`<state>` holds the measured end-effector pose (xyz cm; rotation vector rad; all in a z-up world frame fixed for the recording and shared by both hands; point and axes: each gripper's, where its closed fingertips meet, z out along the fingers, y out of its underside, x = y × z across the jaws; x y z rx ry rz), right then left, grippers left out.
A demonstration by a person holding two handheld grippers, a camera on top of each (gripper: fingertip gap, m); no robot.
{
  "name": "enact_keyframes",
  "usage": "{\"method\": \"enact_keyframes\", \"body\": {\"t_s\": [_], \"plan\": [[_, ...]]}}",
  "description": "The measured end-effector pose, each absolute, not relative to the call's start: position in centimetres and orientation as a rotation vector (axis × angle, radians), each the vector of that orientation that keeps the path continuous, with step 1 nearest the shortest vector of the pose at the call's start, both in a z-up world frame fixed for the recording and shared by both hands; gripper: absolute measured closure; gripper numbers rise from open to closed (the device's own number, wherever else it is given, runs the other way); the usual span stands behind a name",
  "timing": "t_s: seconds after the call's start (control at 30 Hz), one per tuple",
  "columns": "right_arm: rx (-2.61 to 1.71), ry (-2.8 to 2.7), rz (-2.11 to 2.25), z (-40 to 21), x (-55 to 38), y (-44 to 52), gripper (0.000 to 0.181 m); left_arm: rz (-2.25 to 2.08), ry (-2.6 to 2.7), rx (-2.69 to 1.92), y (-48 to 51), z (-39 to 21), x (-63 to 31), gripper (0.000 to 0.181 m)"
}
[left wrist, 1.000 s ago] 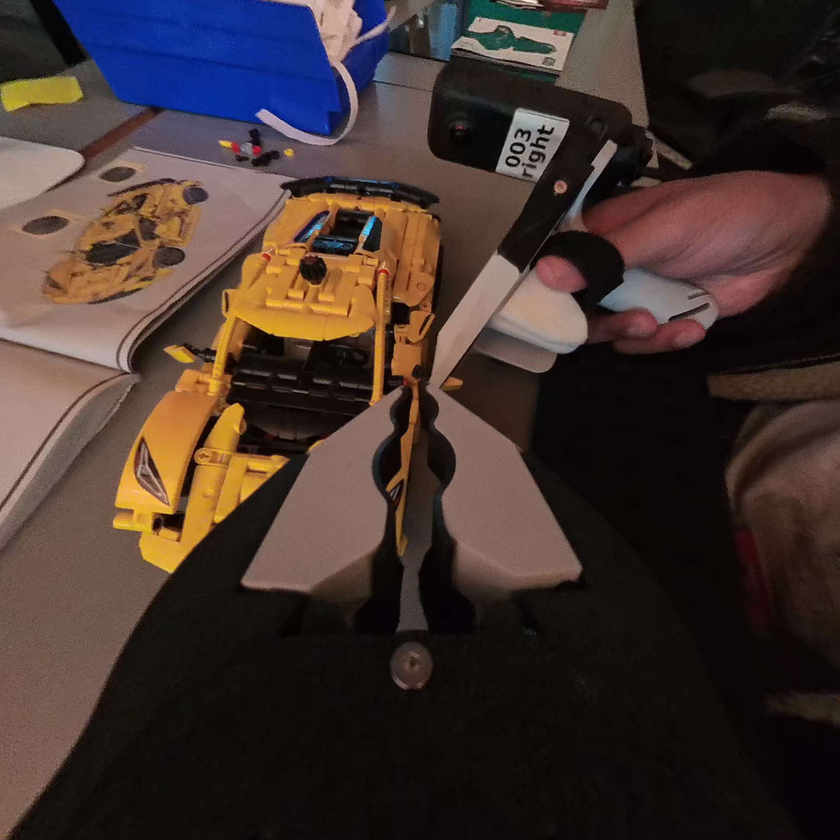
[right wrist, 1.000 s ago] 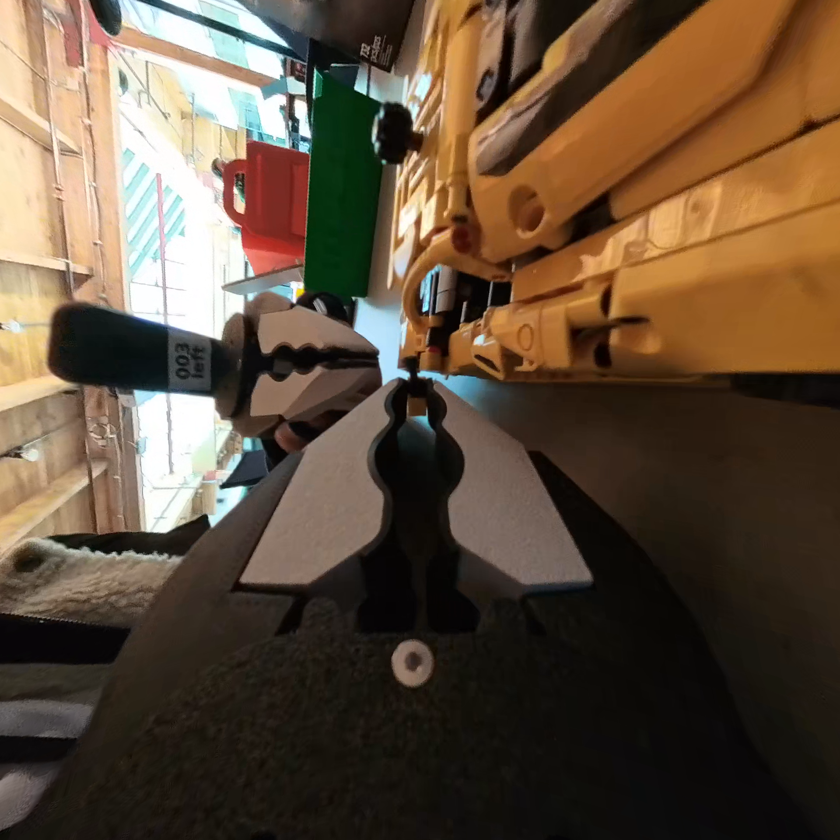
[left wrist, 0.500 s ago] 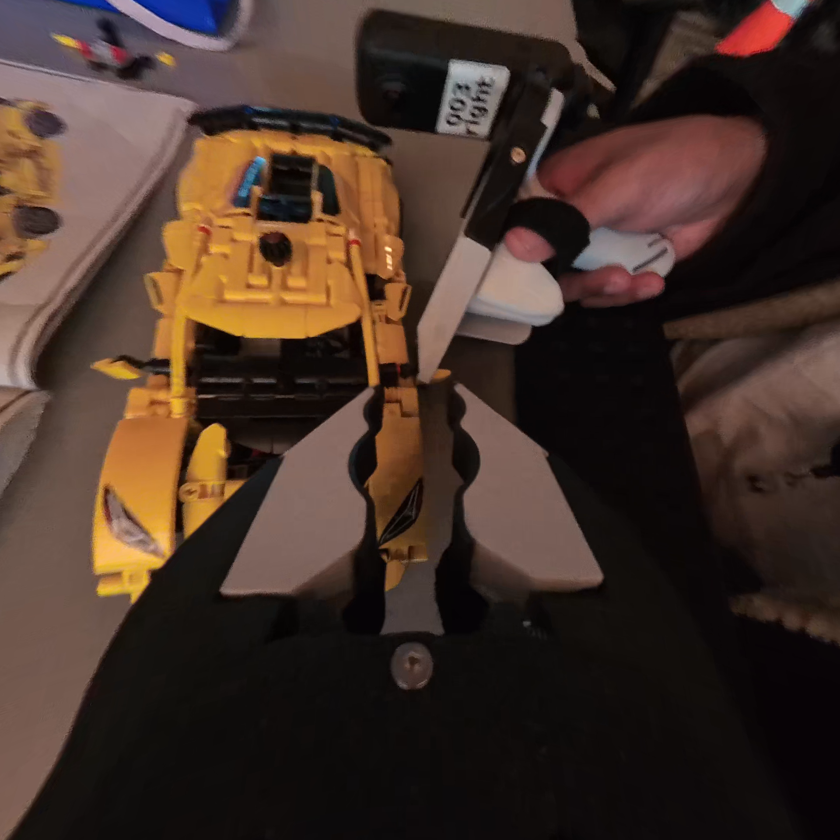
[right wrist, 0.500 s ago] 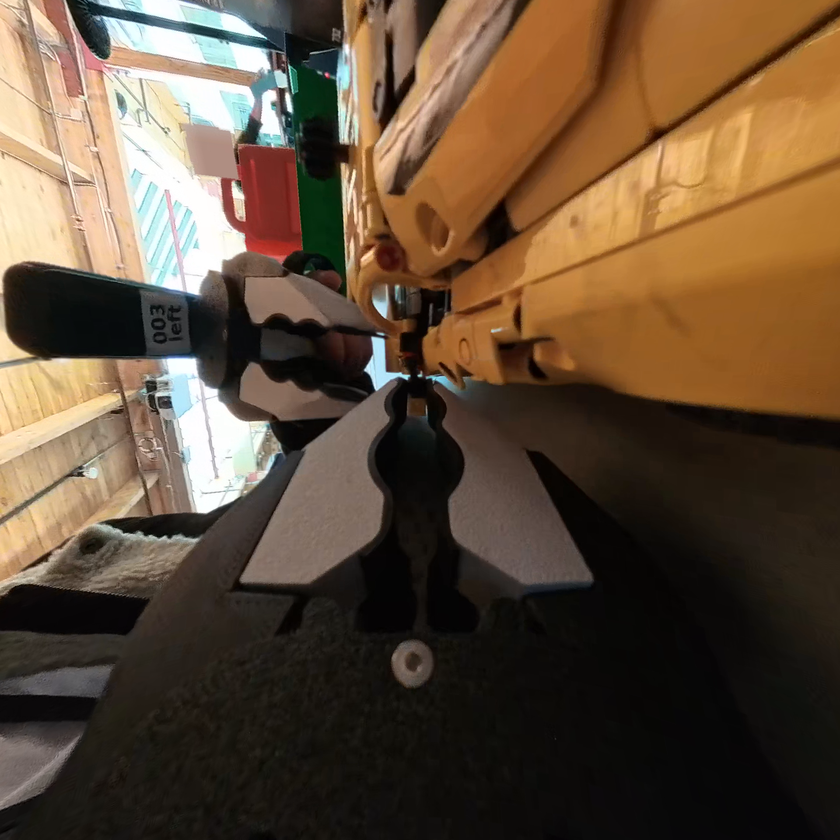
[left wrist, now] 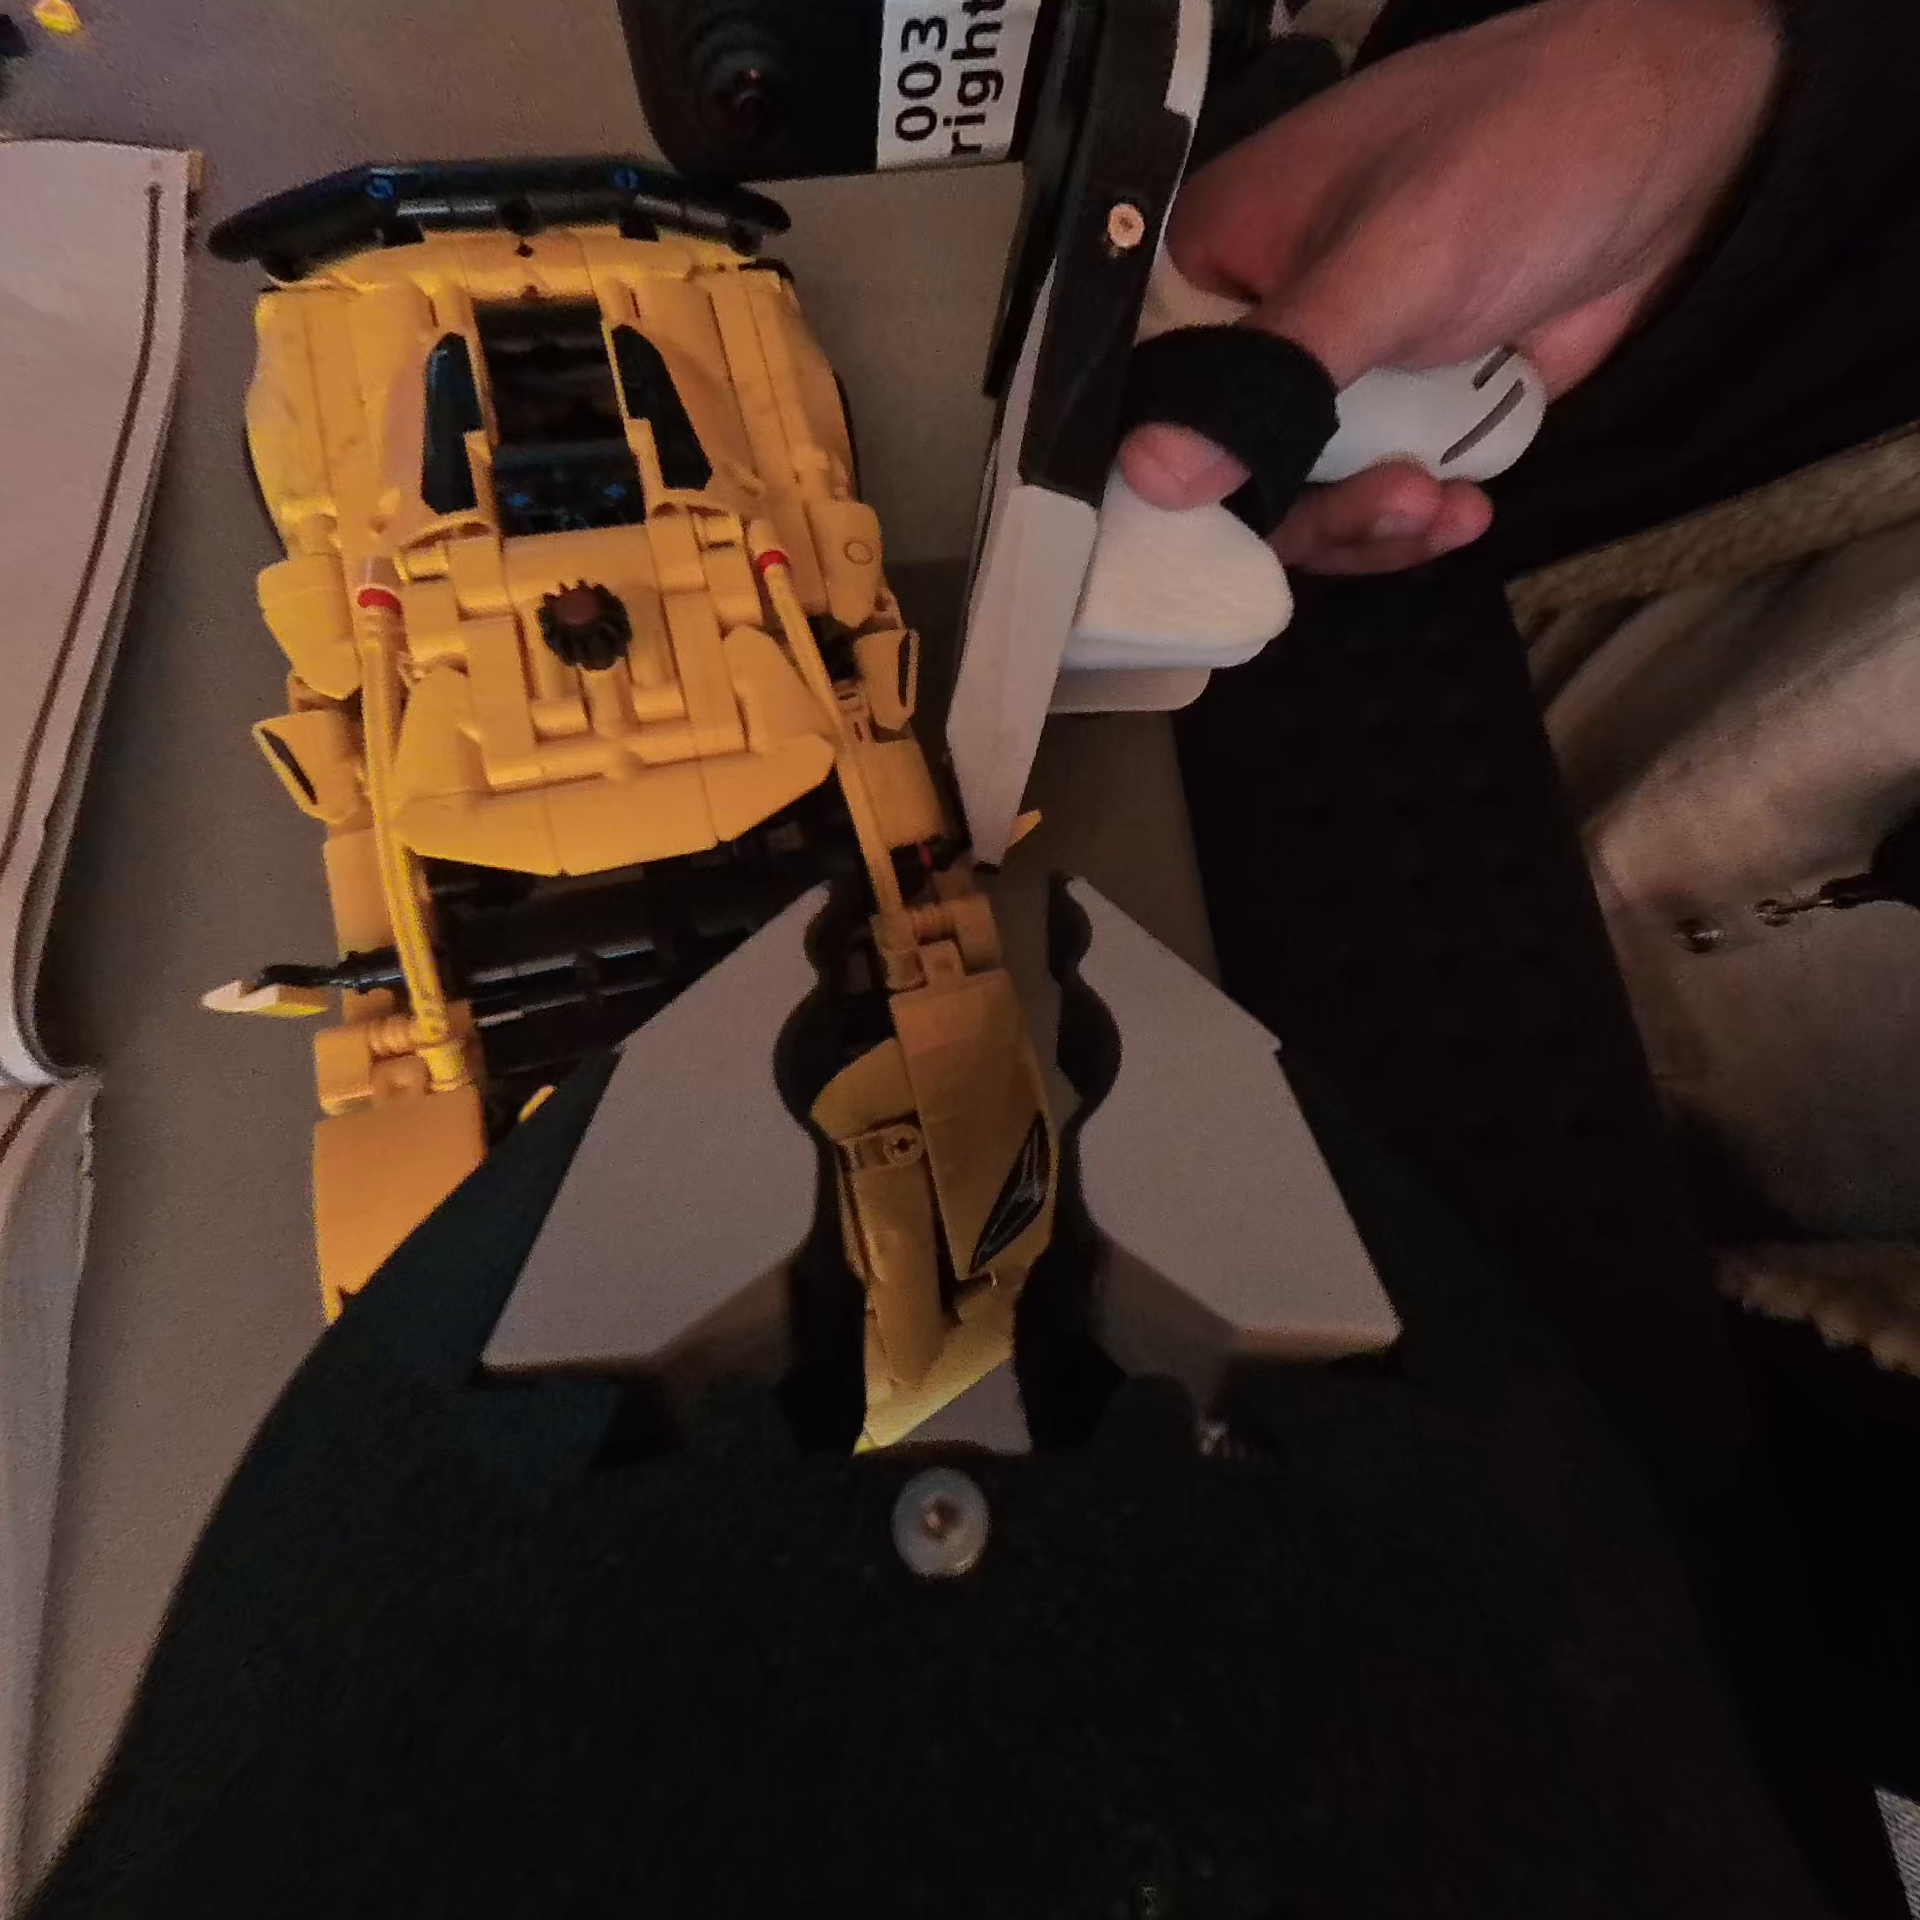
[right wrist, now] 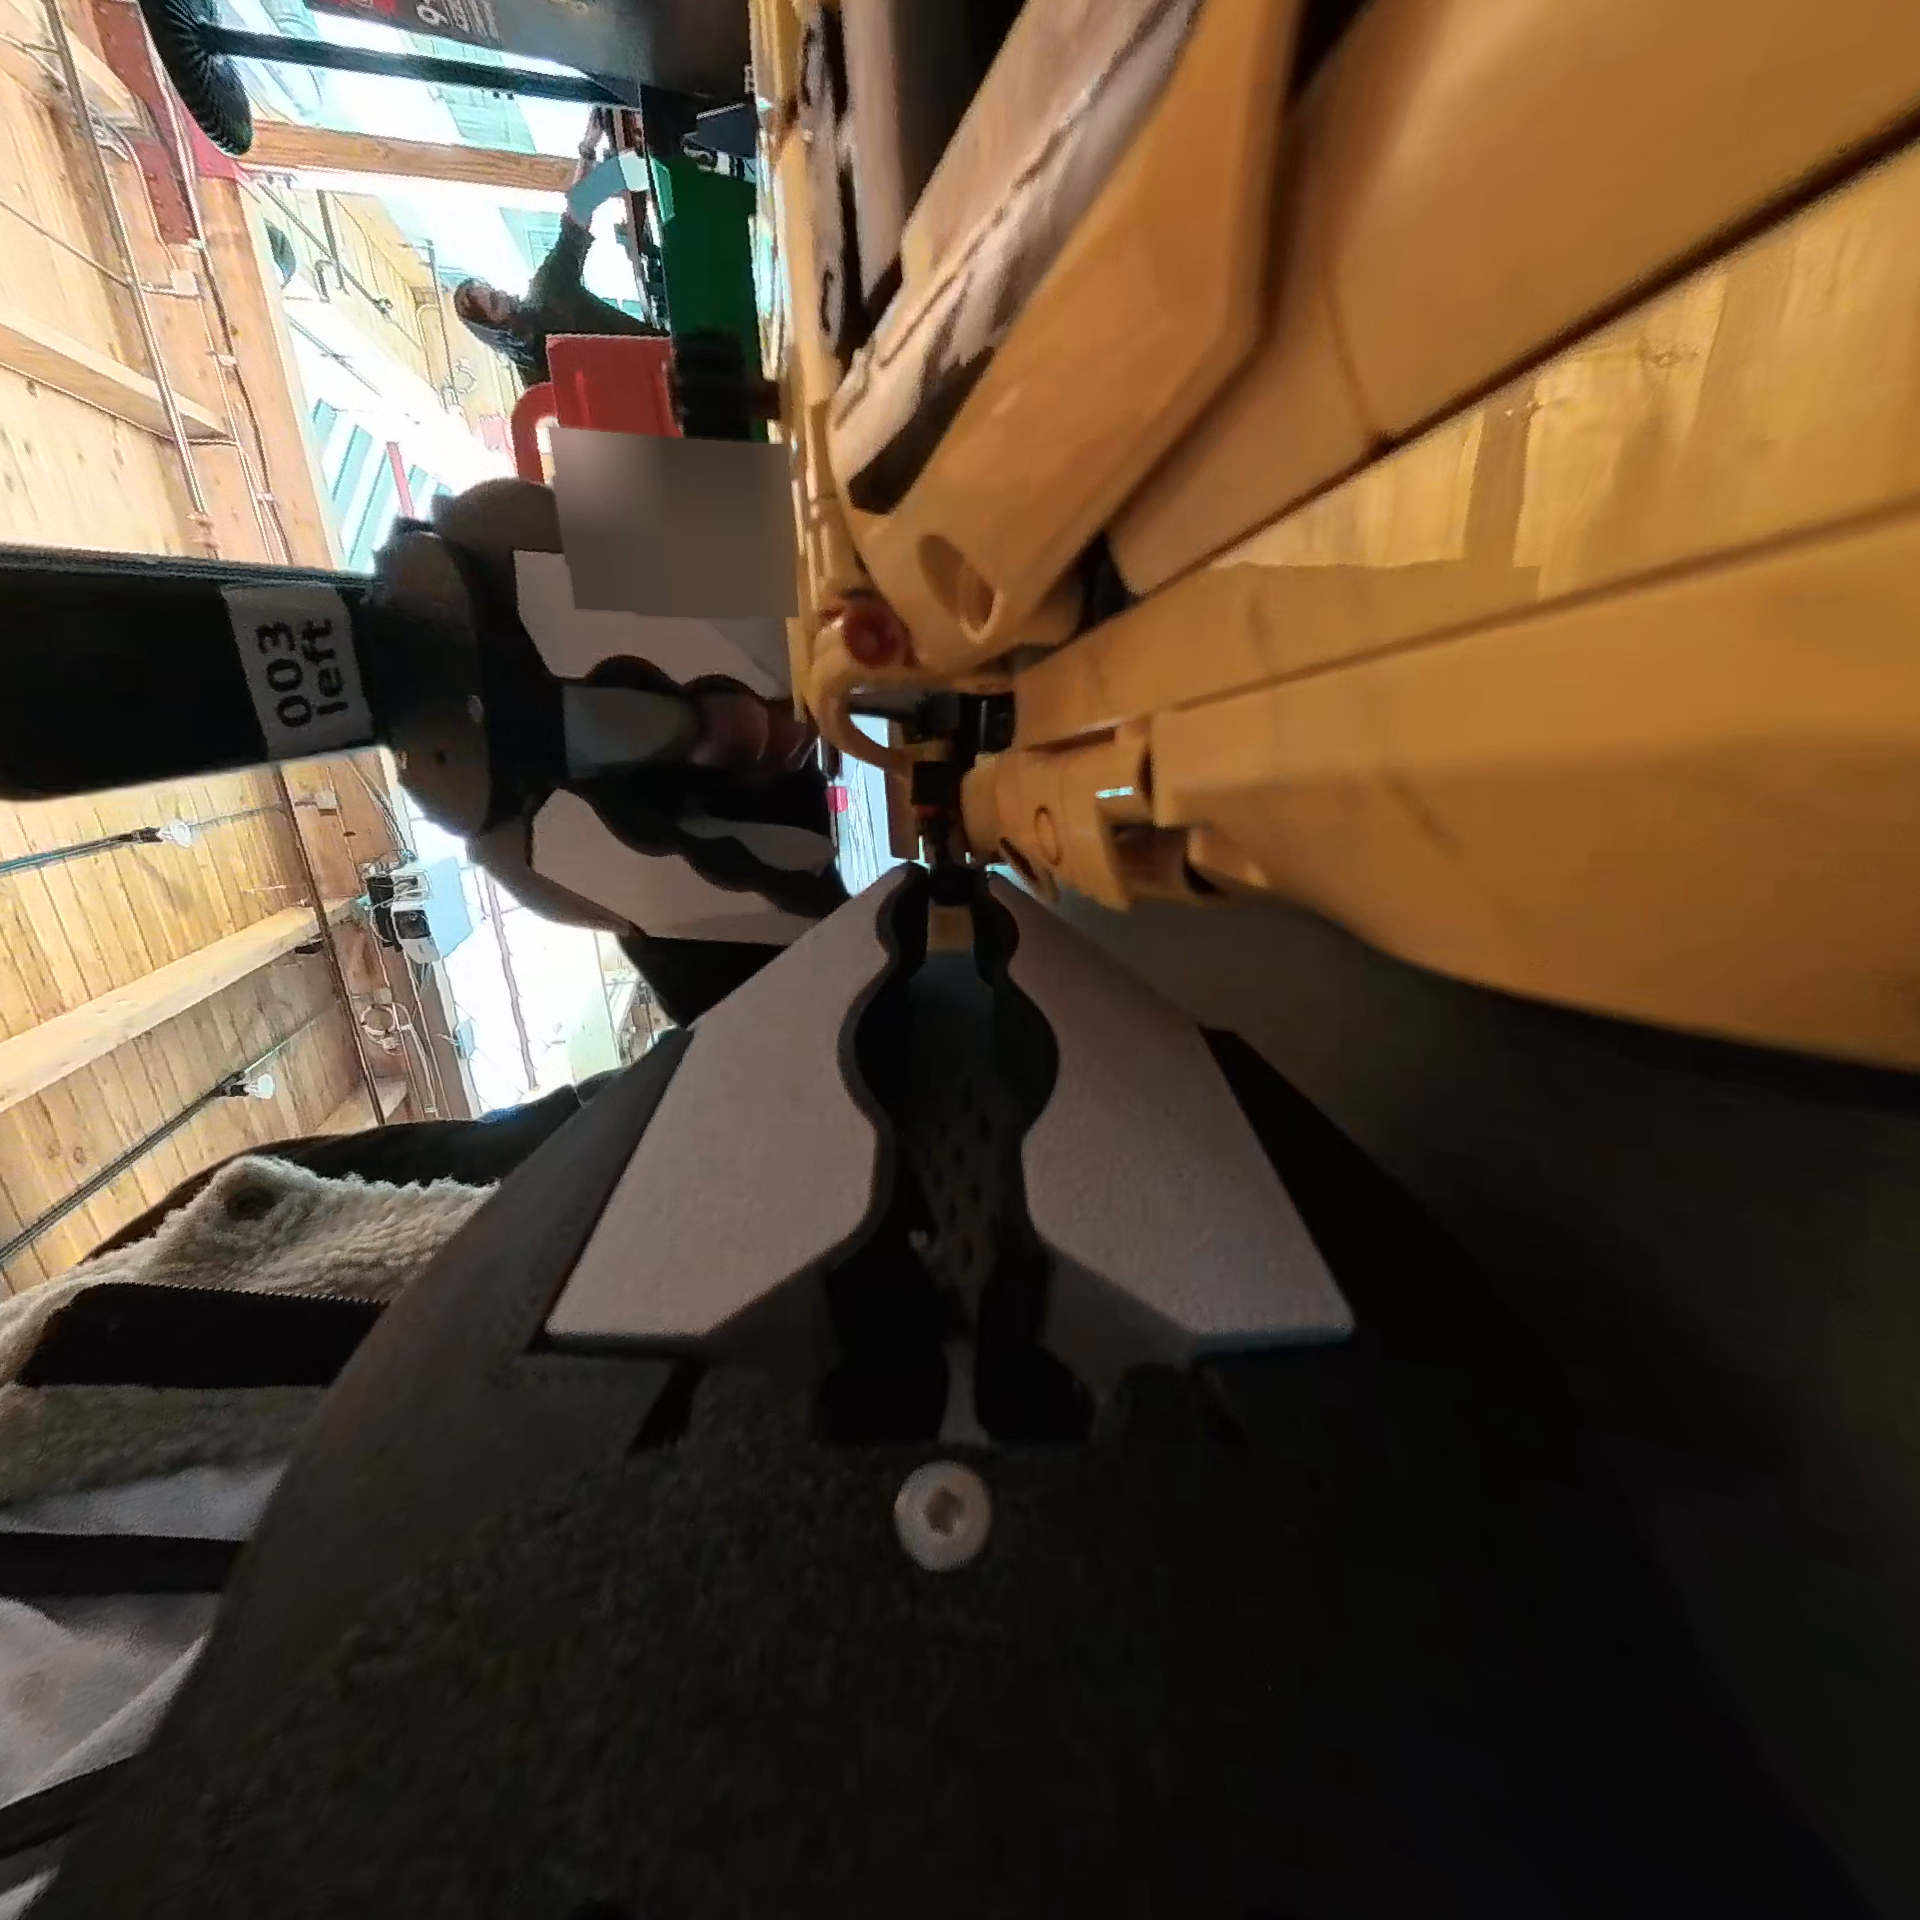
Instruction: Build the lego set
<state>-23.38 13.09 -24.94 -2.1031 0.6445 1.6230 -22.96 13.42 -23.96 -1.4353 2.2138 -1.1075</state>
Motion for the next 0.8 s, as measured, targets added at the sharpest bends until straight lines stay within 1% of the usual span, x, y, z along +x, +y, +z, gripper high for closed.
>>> {"method": "enact_keyframes", "body": {"t_s": [0.2,0.5,0.6,0.8], "plan": [[-2.133,0.653,1.625,-25.05,-23.07,12.92,0.174,-1.223,2.229,-1.418,12.52,-23.91,-22.21,0.141],[-2.152,0.662,1.618,-25.09,-23.06,12.97,0.174,-1.215,2.224,-1.527,12.69,-23.79,-22.23,0.141],[-2.166,0.661,1.608,-25.22,-23.20,12.96,0.174,-1.212,2.255,-1.563,12.20,-23.90,-22.25,0.138],[-2.190,0.635,1.523,-25.27,-23.13,13.03,0.174,-1.215,2.250,-1.612,12.19,-23.91,-22.16,0.139]]}}
